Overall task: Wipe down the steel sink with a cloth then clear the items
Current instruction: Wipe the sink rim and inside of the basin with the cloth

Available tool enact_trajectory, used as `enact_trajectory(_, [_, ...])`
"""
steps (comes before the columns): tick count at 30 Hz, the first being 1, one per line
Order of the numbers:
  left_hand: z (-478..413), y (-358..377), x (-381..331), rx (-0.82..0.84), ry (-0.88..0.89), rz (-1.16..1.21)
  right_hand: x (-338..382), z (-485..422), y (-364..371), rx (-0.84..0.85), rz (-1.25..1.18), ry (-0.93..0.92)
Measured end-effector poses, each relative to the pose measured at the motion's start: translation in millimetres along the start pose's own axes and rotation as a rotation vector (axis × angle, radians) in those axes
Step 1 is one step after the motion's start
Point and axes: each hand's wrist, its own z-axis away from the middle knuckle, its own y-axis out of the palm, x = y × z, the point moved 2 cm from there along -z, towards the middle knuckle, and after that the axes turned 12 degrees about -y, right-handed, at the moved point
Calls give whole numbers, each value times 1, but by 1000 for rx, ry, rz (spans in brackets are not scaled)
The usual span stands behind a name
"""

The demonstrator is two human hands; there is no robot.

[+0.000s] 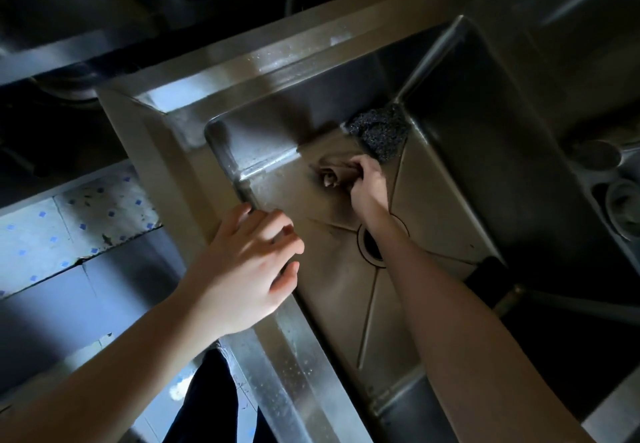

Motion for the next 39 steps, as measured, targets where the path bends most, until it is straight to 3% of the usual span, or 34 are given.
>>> enact_trajectory(3, [0, 1, 1, 18, 11, -1, 15, -18, 14, 107, 106, -180])
enact_trajectory(5, [0, 2, 1, 35, 18, -15, 16, -28, 24, 222, 321, -270])
enact_trajectory(8, [0, 4, 3, 46, 19, -21, 10, -38, 29, 321, 527, -208])
enact_trajectory(13, [1, 6, 5, 59, 14, -10, -5, -31, 15, 376, 472, -24])
enact_trajectory(24, [0, 4, 2, 58, 17, 4, -32, 65, -13, 523, 332, -17])
enact_trajectory(28, [0, 4, 3, 60, 1, 12, -36, 86, -37, 400, 102, 41])
enact_trajectory(33, [0, 4, 2, 57, -3, 11, -52, 69, -84, 213, 65, 190])
enact_trajectory(39, [0, 3, 2, 49, -9, 6, -58, 18, -80, 98, 231, 301])
